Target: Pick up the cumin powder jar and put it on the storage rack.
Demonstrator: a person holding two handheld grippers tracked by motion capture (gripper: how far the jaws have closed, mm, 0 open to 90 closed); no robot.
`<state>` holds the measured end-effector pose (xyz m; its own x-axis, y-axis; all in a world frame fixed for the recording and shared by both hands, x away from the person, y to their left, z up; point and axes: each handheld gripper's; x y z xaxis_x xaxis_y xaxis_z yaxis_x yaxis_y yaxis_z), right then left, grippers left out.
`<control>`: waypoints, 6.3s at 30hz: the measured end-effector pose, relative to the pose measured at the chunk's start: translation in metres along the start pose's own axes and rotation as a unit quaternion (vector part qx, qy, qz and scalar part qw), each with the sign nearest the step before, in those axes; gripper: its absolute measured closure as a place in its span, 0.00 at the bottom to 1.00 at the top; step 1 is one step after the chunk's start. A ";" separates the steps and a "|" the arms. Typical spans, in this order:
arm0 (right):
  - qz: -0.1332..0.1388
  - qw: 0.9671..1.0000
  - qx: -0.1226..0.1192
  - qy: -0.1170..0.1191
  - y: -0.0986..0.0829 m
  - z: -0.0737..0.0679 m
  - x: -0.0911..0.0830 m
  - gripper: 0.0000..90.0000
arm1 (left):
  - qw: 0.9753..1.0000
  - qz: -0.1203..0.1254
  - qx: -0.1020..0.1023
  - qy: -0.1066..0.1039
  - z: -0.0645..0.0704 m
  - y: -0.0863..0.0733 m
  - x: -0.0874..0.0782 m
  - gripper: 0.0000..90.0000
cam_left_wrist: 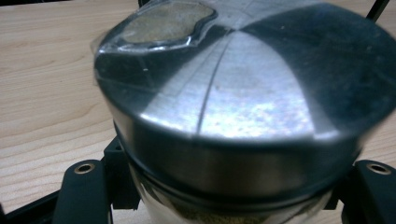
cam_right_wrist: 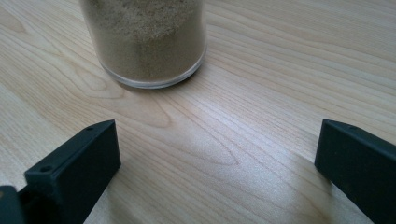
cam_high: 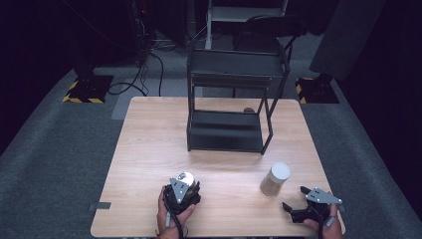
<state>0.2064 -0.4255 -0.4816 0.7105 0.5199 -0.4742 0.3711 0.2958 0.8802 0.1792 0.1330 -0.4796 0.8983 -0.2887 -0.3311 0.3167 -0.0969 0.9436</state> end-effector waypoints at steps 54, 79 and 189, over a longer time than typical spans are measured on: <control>-0.001 1.000 0.002 0.000 0.001 0.001 0.001 0.00 | 0.998 0.063 0.013 -0.015 0.000 0.183 0.048 0.34; -0.001 1.000 0.003 -0.002 0.001 0.000 0.001 0.00 | 0.995 0.089 0.037 -0.016 -0.007 0.273 0.064 0.34; -0.001 1.000 0.006 -0.009 0.001 -0.002 0.001 0.00 | 0.990 0.101 0.044 0.085 0.019 0.372 0.164 0.05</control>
<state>0.2064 -0.4233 -0.4813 0.7199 0.5051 -0.4761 0.3802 0.2869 0.8793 0.4387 0.0311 -0.1829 0.9812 -0.1479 -0.1242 0.1037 -0.1388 0.9849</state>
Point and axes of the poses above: each handheld gripper's, and its own axes: x roughly forward along the jaws, y roughly out of its top, z roughly to its right, and after that the axes turned 6 degrees about z, right-handed
